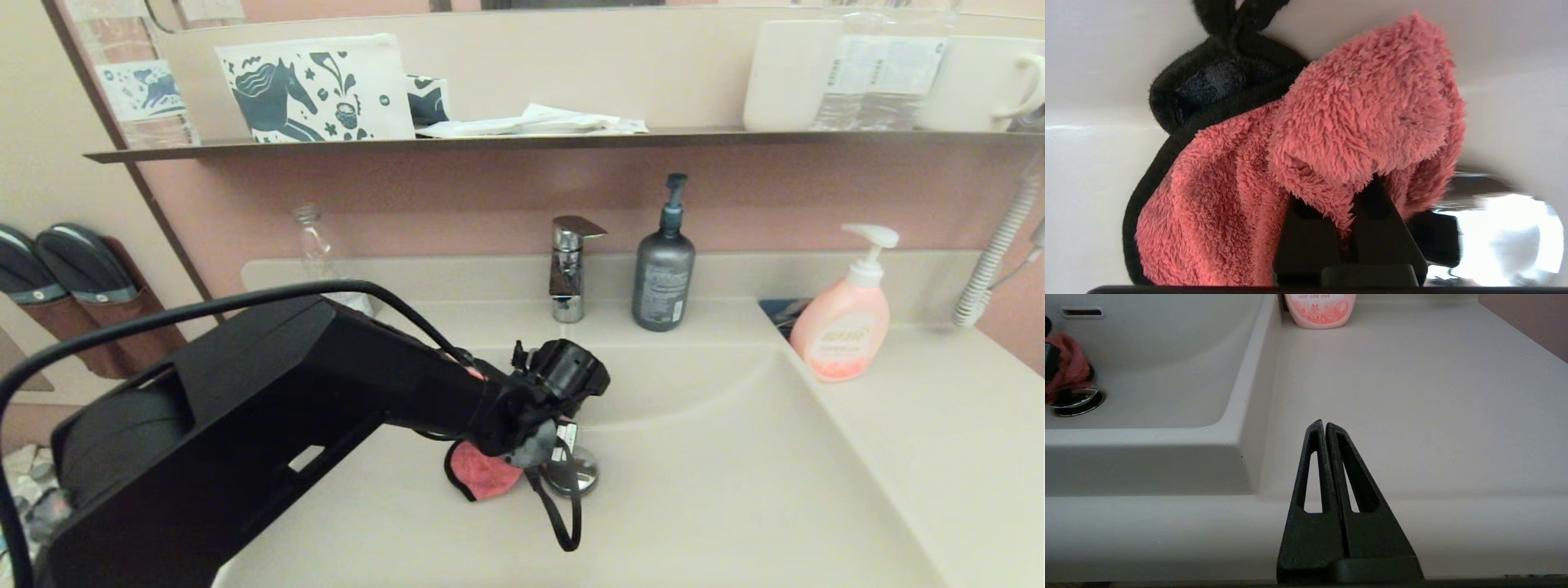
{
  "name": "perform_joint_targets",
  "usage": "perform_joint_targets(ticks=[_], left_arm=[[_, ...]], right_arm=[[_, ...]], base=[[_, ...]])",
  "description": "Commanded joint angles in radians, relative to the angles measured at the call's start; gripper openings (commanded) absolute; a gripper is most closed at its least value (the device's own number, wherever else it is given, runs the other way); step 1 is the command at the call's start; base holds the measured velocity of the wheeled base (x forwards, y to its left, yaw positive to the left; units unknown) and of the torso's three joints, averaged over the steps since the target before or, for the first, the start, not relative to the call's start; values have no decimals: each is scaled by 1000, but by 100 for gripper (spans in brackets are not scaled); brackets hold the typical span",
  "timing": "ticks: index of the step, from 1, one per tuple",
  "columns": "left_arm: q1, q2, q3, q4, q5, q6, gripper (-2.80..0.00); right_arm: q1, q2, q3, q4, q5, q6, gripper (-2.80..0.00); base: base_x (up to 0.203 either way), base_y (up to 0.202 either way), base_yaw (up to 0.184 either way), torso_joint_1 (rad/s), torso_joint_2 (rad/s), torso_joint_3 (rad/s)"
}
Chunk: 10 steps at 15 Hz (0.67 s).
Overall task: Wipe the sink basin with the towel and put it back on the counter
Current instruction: Wipe the sink
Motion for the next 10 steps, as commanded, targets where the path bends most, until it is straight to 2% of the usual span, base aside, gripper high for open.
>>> perform_joint_targets(ticks=[1,7,10], left_arm=[[-51,15,-44,30,-6,-20,-280],[-167,16,-198,216,-14,-143,-280],[-206,10,-225,267,-17,-178,-280]], right_arm=[[0,2,0,0,0,0,-280],[0,2,0,0,0,0,-280],[0,2,0,0,0,0,-280]], base=[[0,0,0,0,0,0],[0,0,0,0,0,0],[0,0,0,0,0,0]])
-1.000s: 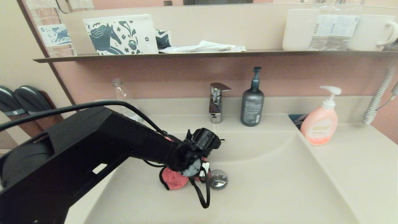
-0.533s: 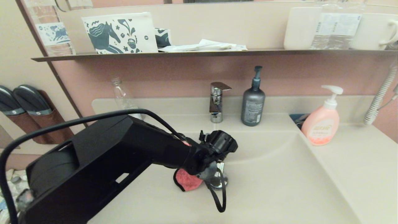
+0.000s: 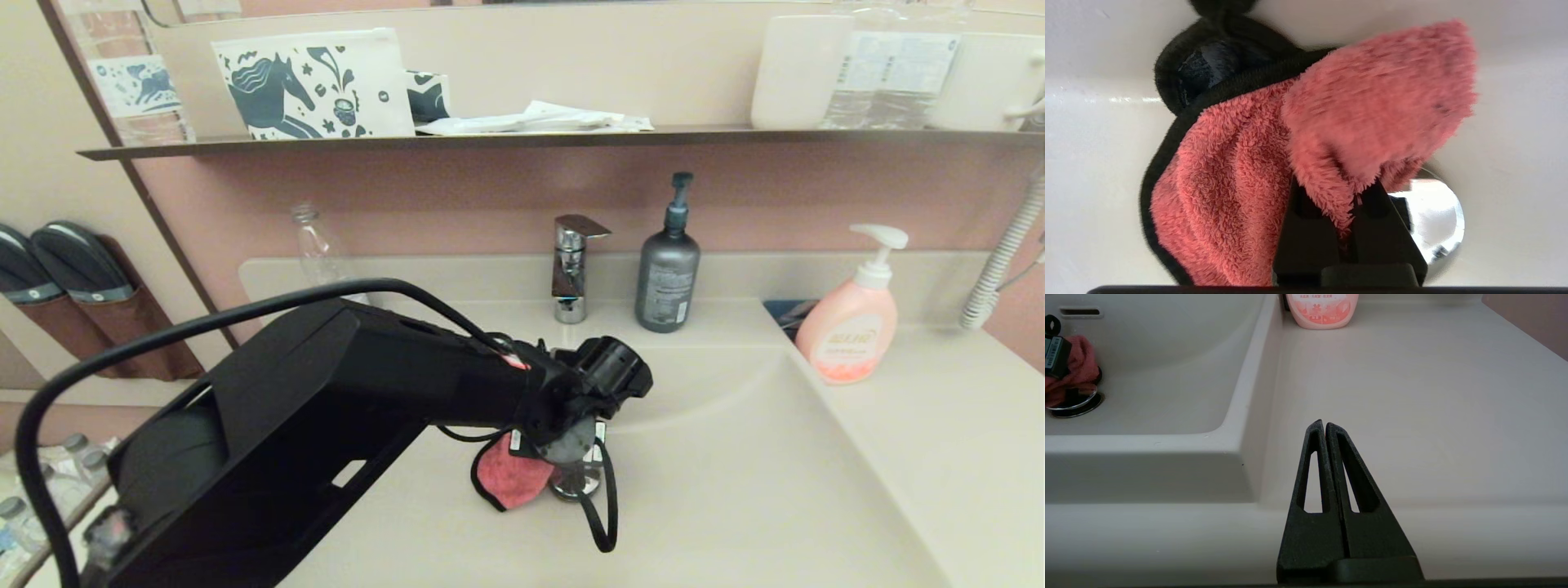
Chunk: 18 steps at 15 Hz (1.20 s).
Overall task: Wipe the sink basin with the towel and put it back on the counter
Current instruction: Wipe the sink
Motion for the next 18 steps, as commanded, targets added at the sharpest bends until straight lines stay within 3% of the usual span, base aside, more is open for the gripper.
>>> perform_joint_targets(ticks=[1,10,18], left_arm=[[-99,-15,-12,26,1,-20,-280],[-177,-123,53,204,4,-127,-280],[-167,-267,312,230,26,-142,-280]], right_arm=[[0,2,0,0,0,0,-280],[0,2,0,0,0,0,-280],[0,2,0,0,0,0,-280]], base=[[0,0,0,0,0,0],[0,0,0,0,0,0],[0,0,0,0,0,0]])
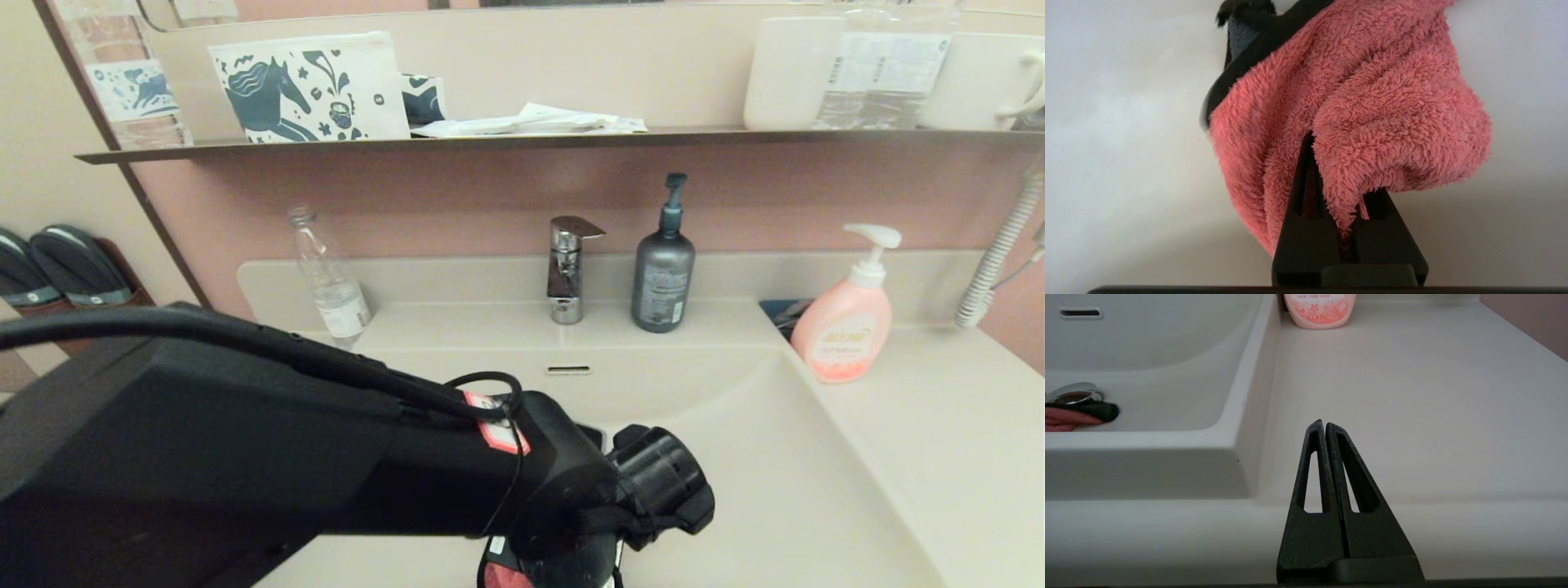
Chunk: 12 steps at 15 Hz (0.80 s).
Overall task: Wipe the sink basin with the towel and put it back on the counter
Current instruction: Wipe the sink
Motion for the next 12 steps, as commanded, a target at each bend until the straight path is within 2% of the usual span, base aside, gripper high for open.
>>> perform_joint_targets(ticks=[1,3,8,11,12], left_arm=[[28,-50,83,1,21,3,-280],[90,-51,113,-31,23,56,-280],[310,-68,240,-402,21,373,-280],[400,-78,243,-505,17,510,-280],[418,-93,244,-518,12,525,-280]], right_arm=[[0,2,0,0,0,-1,-280],[0,2,0,0,0,-1,-280],[0,2,0,0,0,-1,-280],[0,2,0,0,0,-1,-280],[0,2,0,0,0,0,-280]], base=[[0,0,0,0,0,0],[0,0,0,0,0,0],[0,0,0,0,0,0],[0,0,0,0,0,0],[0,0,0,0,0,0]])
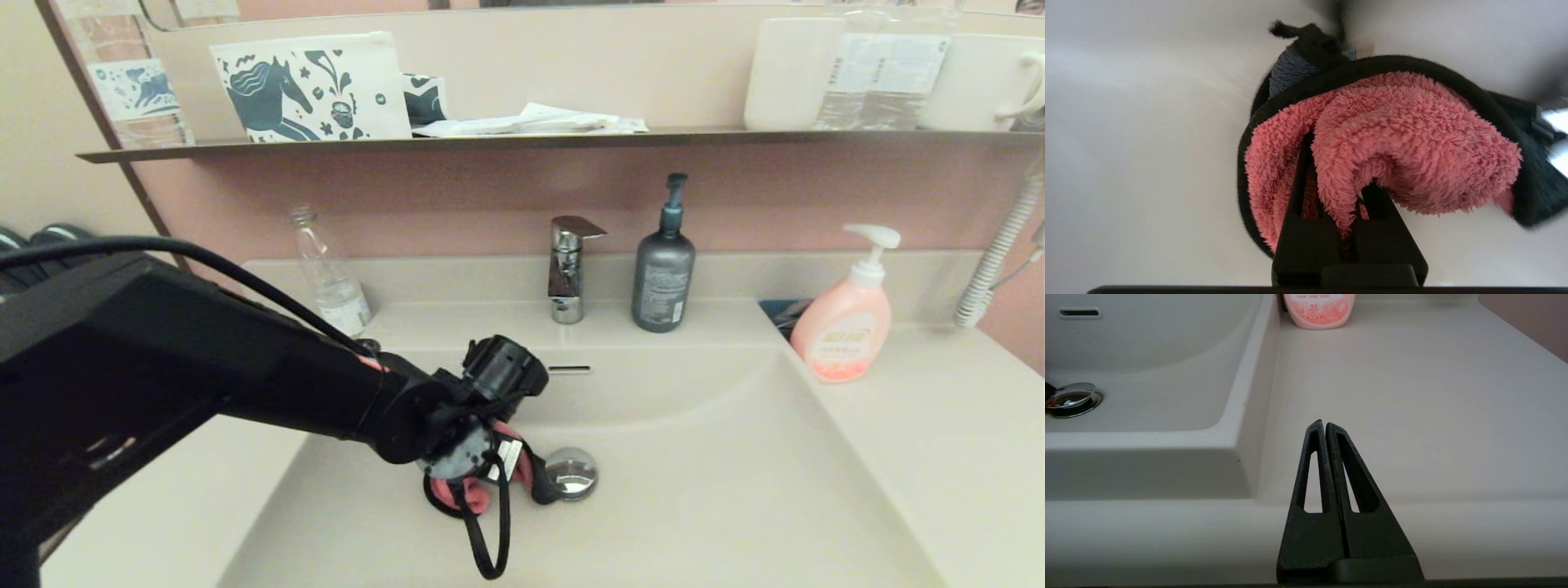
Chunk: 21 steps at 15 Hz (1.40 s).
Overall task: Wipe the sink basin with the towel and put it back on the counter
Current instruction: Wipe the sink
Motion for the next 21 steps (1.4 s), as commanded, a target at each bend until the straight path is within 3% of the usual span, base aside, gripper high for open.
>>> perform_joint_targets(ticks=[1,5,9,13,21], left_arm=[[43,-44,4,-15,-11,19,-280],[89,-73,35,-33,-90,22,-280],[102,-22,149,-259,-128,44,-280],[110,59,148,-373,-156,51,-280],[90,165,71,-387,-193,33,-280]], right_arm=[[0,2,0,0,0,1,-280],[0,2,0,0,0,0,-280],[0,2,0,0,0,0,-280],[0,2,0,0,0,0,-280],[0,2,0,0,0,0,-280]], base=[[0,0,0,0,0,0],[0,0,0,0,0,0],[0,0,0,0,0,0],[0,0,0,0,0,0],[0,0,0,0,0,0]])
